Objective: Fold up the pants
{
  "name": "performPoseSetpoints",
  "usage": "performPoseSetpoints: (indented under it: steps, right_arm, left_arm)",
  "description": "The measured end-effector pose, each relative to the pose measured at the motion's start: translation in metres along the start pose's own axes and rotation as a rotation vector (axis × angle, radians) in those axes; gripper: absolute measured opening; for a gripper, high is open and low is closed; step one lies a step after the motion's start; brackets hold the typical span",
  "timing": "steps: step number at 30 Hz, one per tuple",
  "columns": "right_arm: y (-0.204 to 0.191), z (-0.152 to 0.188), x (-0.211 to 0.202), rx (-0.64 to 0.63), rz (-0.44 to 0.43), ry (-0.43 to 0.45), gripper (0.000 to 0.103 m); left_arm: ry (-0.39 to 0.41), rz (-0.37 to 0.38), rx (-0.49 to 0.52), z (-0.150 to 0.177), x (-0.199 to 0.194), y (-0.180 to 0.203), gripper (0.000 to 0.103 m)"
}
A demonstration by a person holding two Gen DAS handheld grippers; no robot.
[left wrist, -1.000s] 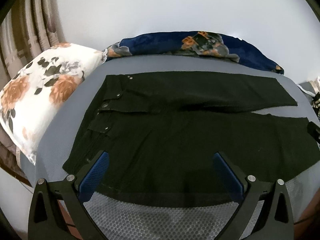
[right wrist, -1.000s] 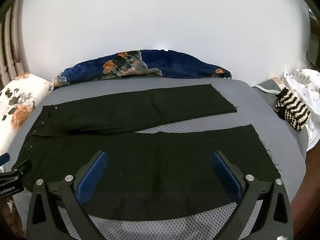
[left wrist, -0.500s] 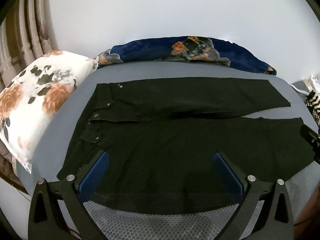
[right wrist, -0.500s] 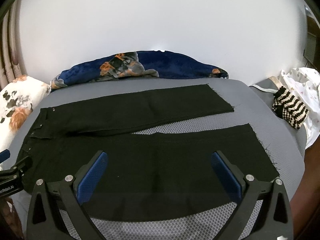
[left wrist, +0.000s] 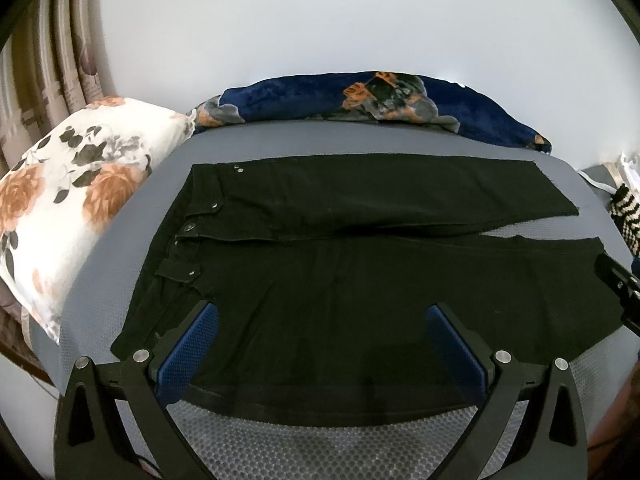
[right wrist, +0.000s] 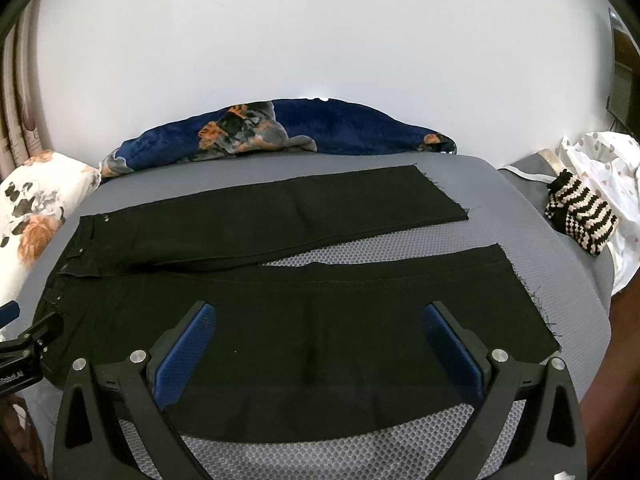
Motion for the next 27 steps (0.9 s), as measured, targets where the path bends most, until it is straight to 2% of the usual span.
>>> performPoseSetpoints:
  steps: [27]
  right_arm:
    - [0.0031,0.002,0.0004,0.008,-0.008,-0.004,0.103]
  left_arm:
    - [0.0,0.001,-0.001,0.0016,-0.0015,-0.0001,0.103]
Point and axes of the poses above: each gripper's, at about its wrist camera, not at the fingertips, and x roughly the way its jaws point, y to its right, z to its underside, the point moved 2 cm from there along x, roughly the way its jaws point, and after that the axes turned 1 degree about -y, right-handed, at the moved point
